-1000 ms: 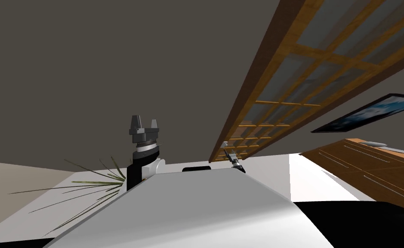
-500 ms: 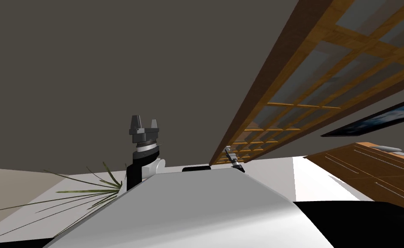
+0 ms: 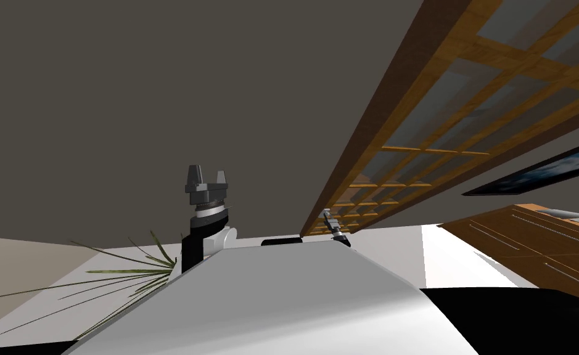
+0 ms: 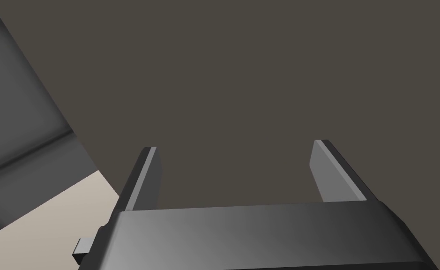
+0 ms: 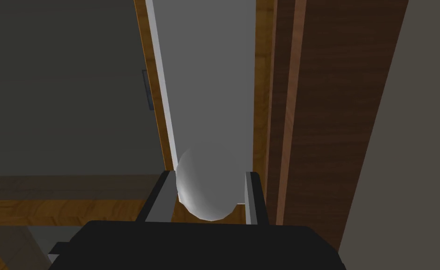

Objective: Pull the door open

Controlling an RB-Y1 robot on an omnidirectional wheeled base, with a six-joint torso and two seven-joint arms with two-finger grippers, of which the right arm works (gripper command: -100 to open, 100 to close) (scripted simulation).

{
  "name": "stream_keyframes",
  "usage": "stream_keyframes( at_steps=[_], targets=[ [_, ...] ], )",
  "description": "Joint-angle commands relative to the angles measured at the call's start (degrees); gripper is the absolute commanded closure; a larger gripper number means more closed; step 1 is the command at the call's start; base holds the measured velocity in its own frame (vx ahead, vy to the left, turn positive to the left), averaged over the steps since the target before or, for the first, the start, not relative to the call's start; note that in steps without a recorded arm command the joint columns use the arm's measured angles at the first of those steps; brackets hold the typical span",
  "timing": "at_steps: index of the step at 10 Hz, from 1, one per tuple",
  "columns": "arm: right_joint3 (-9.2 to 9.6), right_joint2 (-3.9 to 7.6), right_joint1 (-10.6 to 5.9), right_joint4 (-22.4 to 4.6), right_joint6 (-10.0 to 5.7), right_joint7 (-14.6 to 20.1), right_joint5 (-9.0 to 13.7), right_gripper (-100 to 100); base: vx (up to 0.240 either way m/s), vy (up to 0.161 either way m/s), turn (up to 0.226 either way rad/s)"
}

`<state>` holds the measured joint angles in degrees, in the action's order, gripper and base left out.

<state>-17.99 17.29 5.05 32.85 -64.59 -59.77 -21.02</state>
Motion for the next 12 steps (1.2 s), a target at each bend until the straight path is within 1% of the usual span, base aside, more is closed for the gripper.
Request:
stream_keyframes(
  at_steps=[1, 6, 12],
  targets=[
    [0.33, -0.14, -0.16, 0.0, 0.18, 1.7, 0.7, 100, -0.043, -0.007, 0.044],
    [1.39, -0.58, -0.66, 0.1, 0.74, 7.3, 2.8, 100, -0.073, -0.031, 0.053],
    [3.2, -1.34, -1.52, 0.3, 1.71, 16.7, 6.4, 100, -0.071, -0.03, 0.064]
  ],
)
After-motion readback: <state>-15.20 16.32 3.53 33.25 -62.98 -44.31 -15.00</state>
